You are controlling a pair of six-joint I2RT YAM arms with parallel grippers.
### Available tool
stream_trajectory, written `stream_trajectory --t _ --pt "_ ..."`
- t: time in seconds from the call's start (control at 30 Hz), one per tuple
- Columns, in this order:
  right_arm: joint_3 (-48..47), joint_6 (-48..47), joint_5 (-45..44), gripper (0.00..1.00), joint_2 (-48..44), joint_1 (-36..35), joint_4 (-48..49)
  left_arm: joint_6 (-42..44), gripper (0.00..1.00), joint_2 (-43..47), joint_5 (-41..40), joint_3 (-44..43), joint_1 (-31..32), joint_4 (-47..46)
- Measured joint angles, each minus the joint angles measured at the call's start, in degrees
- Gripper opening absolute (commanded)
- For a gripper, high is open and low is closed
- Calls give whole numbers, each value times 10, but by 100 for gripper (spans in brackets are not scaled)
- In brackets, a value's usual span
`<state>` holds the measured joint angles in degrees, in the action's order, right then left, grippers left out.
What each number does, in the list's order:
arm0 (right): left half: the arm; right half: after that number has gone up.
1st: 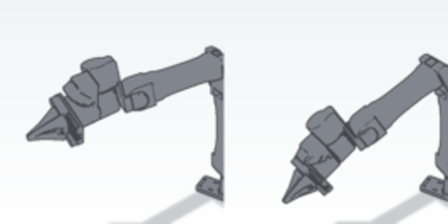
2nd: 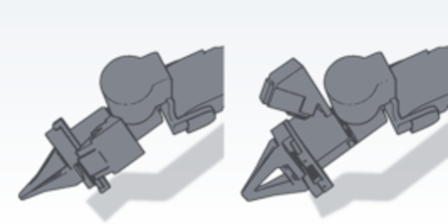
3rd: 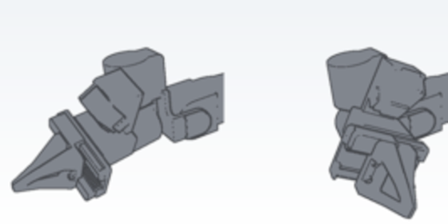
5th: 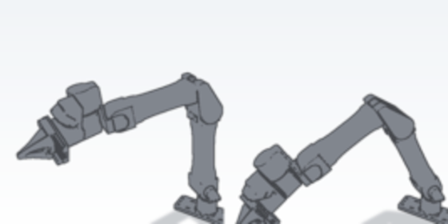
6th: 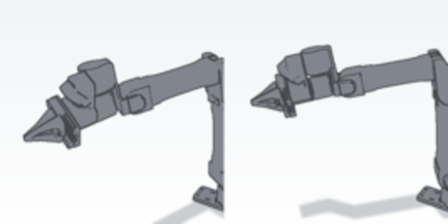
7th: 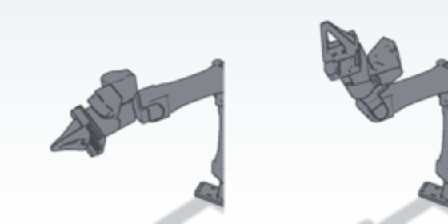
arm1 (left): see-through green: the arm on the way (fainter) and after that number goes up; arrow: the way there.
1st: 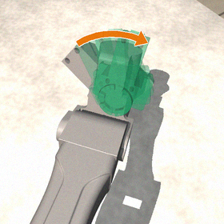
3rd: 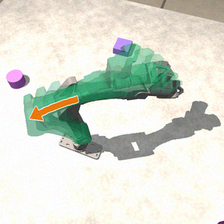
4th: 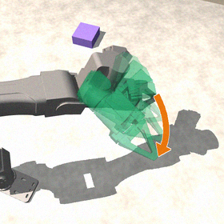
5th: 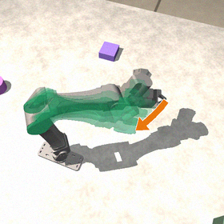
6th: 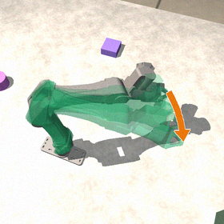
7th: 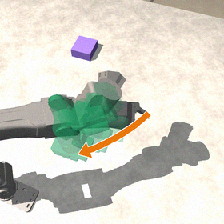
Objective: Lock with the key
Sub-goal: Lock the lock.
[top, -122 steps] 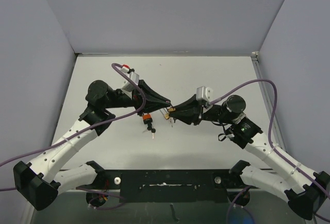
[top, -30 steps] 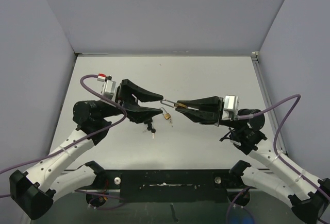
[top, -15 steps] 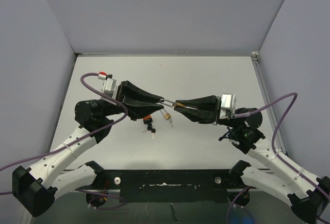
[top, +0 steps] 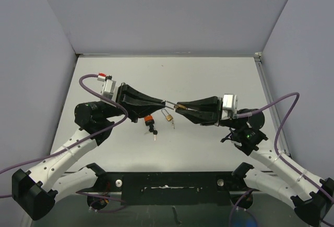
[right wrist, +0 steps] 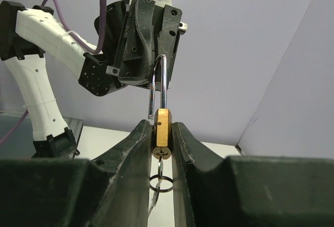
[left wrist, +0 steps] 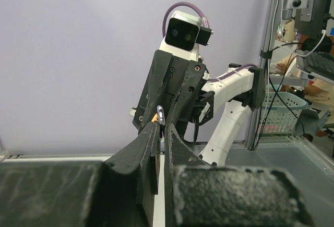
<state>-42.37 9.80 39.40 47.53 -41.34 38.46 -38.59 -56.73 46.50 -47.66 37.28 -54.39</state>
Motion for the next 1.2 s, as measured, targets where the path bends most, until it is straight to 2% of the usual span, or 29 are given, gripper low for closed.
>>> stream_trajectory --t 0.23,0.67,1.2 --pt "-15 40 37 0 18 1 5 2 0 11 0 6 0 -1" --pt "-16 128 64 0 50 2 81 21 0 26 -7 14 0 -5" --pt "-7 143 62 0 52 5 100 30 0 24 -18 14 0 14"
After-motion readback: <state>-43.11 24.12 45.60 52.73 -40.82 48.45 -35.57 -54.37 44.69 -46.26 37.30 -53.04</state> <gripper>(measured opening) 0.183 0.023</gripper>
